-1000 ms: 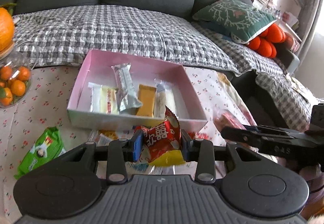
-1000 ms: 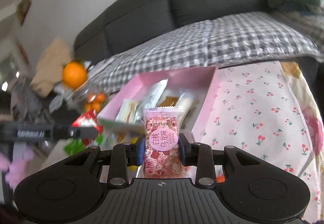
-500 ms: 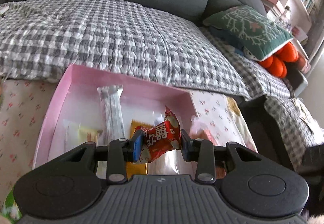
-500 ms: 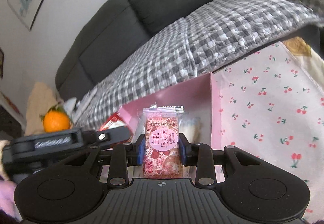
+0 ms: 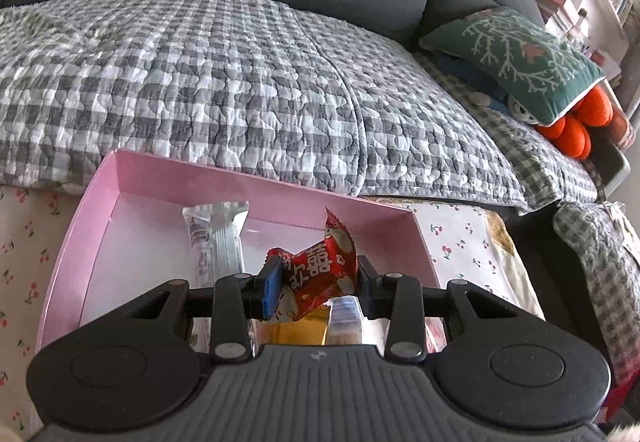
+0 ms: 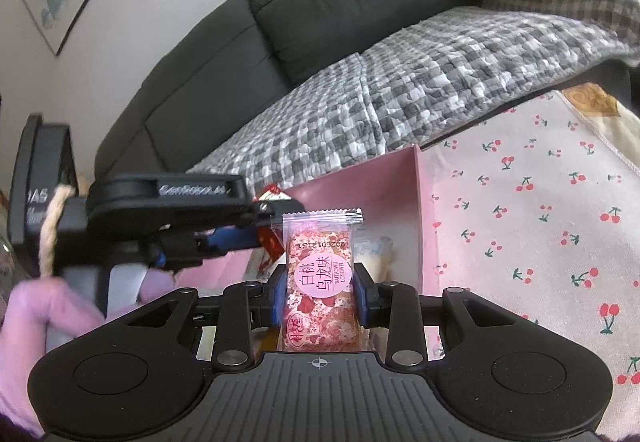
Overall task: Organize snacks
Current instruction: 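Carry both packets into the pink box and open both tools, then withdraw both tools from the pink box toward the remaining snacks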
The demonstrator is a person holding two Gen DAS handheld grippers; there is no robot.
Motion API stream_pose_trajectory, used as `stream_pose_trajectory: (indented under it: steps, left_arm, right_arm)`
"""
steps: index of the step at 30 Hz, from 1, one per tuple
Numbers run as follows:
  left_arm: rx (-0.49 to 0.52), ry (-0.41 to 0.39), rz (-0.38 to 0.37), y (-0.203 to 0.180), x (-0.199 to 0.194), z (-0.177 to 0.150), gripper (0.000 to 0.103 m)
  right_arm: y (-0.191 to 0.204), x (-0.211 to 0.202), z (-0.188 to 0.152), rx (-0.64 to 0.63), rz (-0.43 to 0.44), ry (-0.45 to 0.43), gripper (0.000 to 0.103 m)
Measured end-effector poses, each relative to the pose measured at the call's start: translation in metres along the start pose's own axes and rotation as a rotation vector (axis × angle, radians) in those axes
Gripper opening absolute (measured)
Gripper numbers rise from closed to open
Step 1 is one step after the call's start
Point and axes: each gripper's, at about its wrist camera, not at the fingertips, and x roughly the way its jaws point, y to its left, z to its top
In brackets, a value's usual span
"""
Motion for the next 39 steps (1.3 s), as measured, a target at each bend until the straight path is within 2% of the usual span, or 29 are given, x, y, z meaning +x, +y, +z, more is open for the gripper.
stream_pose_trajectory:
  steps: [10,13,14,15,16,18,24,39]
  left_arm:
    - [-0.005,0.006,0.011,0.007,0.009,0.0,0.036]
    - [0.008,0.005,0.0,0.007,0.01,0.001,0.037]
    - [0.021,-0.001,0.003,0.006,0.01,0.001,0.039]
    - [0.028,-0.004,0.007,0.005,0.009,0.001,0.048]
    - [0.029,-0.006,0.011,0.005,0.009,0.001,0.057]
    - [0.026,-0.009,0.019,0.004,0.008,0.001,0.062]
    - [0.051,-0.014,0.041,0.0,0.002,-0.003,0.075]
    - [0.077,-0.04,0.077,-0.003,-0.02,-0.012,0.094]
  right_arm:
    - [0.002,-0.005,0.001,-0.027,-0.005,-0.007,0.032]
    - [0.002,-0.007,0.001,-0.023,-0.009,-0.019,0.036]
    - [0.002,-0.008,0.001,-0.019,-0.012,-0.018,0.04]
    - [0.002,-0.009,0.002,-0.014,-0.011,-0.02,0.045]
    - [0.001,-0.011,0.003,-0.005,-0.01,-0.023,0.054]
    - [0.0,-0.015,0.004,0.008,-0.008,-0.023,0.065]
    - [0.004,-0.027,0.007,-0.017,-0.007,-0.02,0.079]
    - [0.003,-0.049,0.009,-0.066,-0.012,0.019,0.094]
